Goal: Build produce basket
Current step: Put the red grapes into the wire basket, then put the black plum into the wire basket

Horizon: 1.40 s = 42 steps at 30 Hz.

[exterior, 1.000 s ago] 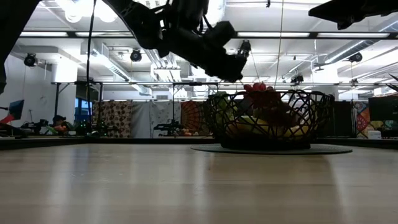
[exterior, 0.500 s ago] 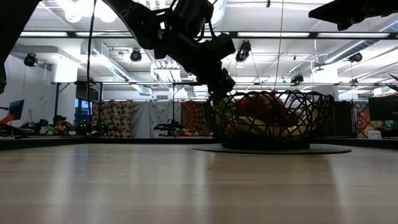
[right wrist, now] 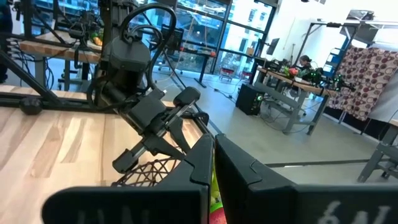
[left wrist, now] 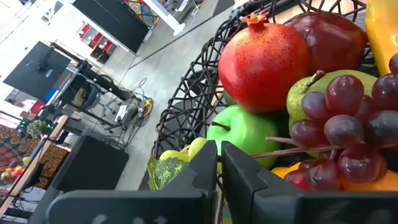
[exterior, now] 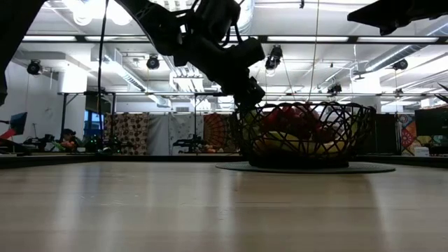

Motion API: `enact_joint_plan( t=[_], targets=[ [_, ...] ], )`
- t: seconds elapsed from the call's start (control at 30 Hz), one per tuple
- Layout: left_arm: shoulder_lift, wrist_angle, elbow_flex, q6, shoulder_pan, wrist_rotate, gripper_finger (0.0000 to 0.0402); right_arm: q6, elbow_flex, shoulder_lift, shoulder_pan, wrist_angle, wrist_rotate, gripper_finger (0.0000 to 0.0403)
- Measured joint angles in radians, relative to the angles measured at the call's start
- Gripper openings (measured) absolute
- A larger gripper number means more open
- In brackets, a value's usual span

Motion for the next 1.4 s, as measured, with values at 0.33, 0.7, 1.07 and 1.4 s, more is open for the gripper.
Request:
enact_joint_plan(
  t=[0.33,0.7,1.07,1.4],
  targets=[
    [-0.033,0.001,0.000,-0.025,-0.002,-0.002,0.0093,0.010,0.000,0.000,0.000,-0.016,0.000,0.0009],
    [-0.138,-0.132,0.000,-0.054,-0.065,-0.003,0.0135,0.002,0.000,0.012,0.000,-0.012,0.000,0.0009],
    [-0.352,-0.454,0.000,-0.251,-0.234,0.047,0.0135,-0.015,-0.001,0.117,0.000,0.063,-0.009,0.0009],
    [-0.561,-0.970,0.000,-0.910,-0.273,0.374,0.0135,-0.153,-0.001,0.314,0.000,0.392,-0.009,0.0009]
  ],
)
